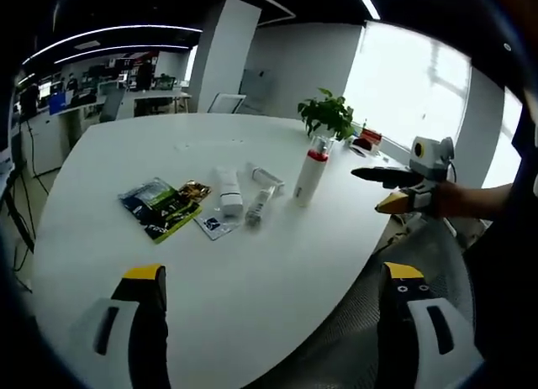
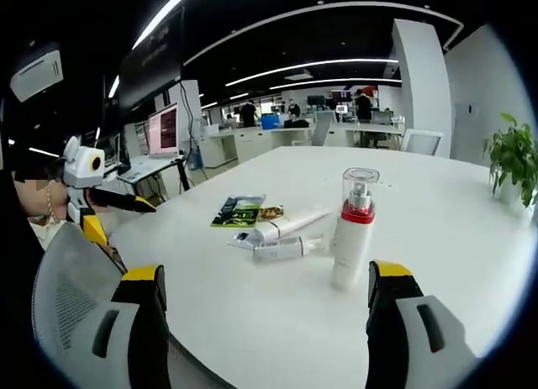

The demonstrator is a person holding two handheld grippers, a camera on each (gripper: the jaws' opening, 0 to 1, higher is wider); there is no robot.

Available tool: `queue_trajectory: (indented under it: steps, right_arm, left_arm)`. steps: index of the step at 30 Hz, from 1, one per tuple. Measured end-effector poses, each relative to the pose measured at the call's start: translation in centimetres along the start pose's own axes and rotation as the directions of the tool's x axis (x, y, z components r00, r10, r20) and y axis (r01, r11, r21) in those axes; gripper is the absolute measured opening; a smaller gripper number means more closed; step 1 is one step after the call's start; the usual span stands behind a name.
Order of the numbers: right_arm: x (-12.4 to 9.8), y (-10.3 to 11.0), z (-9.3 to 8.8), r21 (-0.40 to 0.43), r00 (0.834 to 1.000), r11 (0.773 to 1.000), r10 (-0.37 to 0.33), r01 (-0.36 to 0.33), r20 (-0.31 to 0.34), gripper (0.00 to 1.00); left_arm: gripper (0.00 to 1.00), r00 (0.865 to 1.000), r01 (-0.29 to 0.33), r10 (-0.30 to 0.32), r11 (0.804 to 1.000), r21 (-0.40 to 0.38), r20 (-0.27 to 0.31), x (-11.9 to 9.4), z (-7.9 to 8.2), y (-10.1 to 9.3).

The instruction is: Arrange the skincare products in the storage area until every visible bottle or jar stands upright without overlapping.

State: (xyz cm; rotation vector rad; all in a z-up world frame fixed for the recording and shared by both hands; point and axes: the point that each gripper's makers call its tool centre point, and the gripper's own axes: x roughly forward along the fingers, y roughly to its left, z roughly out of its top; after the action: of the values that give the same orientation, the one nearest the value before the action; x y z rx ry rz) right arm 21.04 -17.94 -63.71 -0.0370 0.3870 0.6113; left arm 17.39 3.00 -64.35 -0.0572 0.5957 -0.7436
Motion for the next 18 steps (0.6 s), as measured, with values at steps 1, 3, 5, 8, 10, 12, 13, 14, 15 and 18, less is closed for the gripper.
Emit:
queue_trajectory:
  steps: [1, 3, 5, 8, 10, 12, 13, 14, 15, 18]
  right_arm:
    - [0.0, 0.1, -0.1, -0.003, 1.000, 1.000, 0.001, -0.001, -0.002, 0.99]
    - [0.0, 0.1, -0.2, 0.001, 1.000, 1.000, 0.005, -0.005, -0.008, 0.99]
    - [0.1, 0.1, -0.3, 0.002, 1.000, 1.000, 0.002, -0.002, -0.009, 0.99]
    - [0.0, -0.1, -0.4, 0.017, 1.000, 1.000, -0.002, 0.002, -0.005, 0.99]
    - [0.0, -0.1, -0.4, 0.021, 1.000, 1.000, -0.004, 0.004, -0.006, 0.99]
    - [-0.1, 0.0, -0.4, 0.018, 1.000, 1.000, -0.003, 0.003, -0.006, 0.99]
    - [-0.1, 0.0, -0.4, 0.018, 1.000, 1.000, -0.001, 0.002, -0.006, 0.99]
    - [-0.1, 0.1, -0.4, 0.017, 1.000, 1.000, -0.001, 0.001, -0.008, 0.99]
    - [-0.1, 0.1, -0.4, 0.012, 1.000, 1.000, -0.002, 0.002, -0.011, 0.99]
    - [0.0, 0.0, -0.5, 0.010, 1.000, 1.000, -0.002, 0.002, -0.014, 0.99]
  left_arm:
    - [0.99, 1.000, 0.001, -0.001, 1.000, 0.000, -0.007, 0.1, 0.1, 0.0]
    - [0.99, 1.000, 0.002, -0.001, 1.000, 0.010, -0.019, 0.3, 0.1, -0.2]
    - [0.99, 1.000, 0.003, -0.003, 1.000, 0.014, -0.028, 0.5, 0.3, -0.1]
    - [0.99, 0.999, 0.002, -0.002, 1.000, 0.022, -0.035, 0.7, 0.8, 0.0]
    - [0.98, 0.999, 0.005, -0.004, 1.000, 0.024, -0.037, 1.0, 1.3, 0.0]
    - [0.97, 0.999, 0.010, -0.009, 1.000, 0.026, -0.046, 1.4, 1.6, 0.2]
    - [0.96, 0.999, 0.011, -0.009, 1.000, 0.029, -0.052, 1.5, 1.8, 0.2]
    - [0.96, 0.998, 0.015, -0.013, 0.999, 0.033, -0.058, 1.7, 2.1, 0.2]
    - [0.96, 0.998, 0.017, -0.015, 0.999, 0.035, -0.061, 1.9, 2.4, 0.2]
    - [0.96, 0.997, 0.027, -0.025, 0.999, 0.034, -0.070, 2.8, 3.2, 0.5]
